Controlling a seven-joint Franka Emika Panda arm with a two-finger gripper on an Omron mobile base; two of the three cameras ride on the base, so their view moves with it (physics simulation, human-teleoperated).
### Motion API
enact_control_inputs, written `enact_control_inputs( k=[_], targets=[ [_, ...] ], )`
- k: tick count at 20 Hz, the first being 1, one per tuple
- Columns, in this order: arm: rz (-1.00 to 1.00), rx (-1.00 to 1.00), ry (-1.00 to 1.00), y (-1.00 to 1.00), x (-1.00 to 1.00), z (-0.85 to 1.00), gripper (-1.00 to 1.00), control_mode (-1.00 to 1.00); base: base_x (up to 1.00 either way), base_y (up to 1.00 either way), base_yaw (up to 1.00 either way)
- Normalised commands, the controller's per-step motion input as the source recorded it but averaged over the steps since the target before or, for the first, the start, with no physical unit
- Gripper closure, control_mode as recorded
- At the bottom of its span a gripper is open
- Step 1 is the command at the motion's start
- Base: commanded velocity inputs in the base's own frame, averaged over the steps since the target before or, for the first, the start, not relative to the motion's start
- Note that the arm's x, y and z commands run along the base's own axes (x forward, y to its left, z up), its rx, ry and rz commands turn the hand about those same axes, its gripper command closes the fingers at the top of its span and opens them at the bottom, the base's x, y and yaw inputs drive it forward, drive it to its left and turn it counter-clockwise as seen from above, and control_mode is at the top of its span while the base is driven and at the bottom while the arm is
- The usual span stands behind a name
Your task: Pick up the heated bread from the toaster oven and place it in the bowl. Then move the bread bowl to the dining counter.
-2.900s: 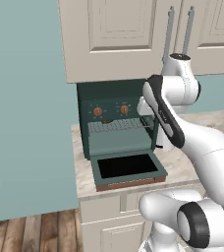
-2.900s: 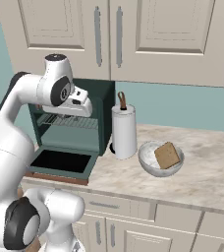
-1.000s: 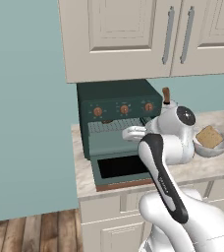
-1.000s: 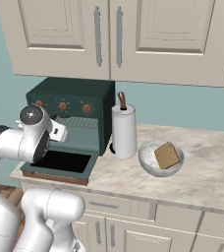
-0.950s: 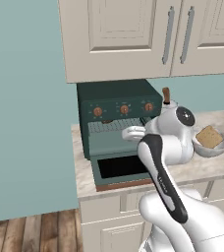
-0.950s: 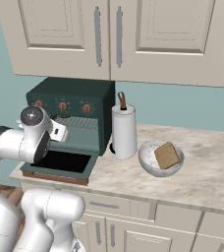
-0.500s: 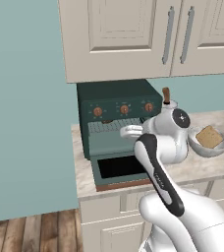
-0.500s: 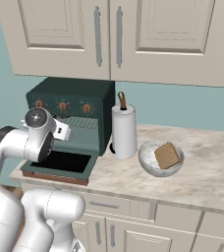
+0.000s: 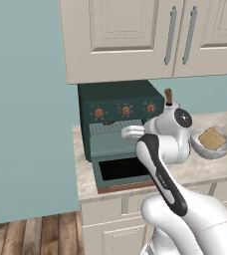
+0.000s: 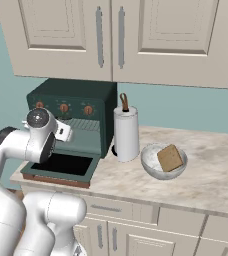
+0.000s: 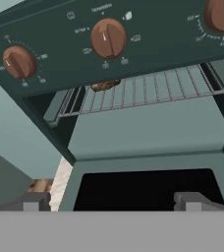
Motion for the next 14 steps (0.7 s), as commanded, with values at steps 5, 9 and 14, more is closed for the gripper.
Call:
enact_control_inputs(
  k=[5,9,14],
  targets=[
    [0.0,0.0,0.0,0.0,0.0,0.0,-1.0,-1.0,0.0,0.0,0.0],
    [0.0,0.0,0.0,0.0,0.03,0.0,-1.0,-1.0,0.0,0.0,0.0],
    [0.0,0.0,-0.03,0.0,0.15,-0.01,-1.0,-1.0,0.0,0.0,0.0]
  ],
)
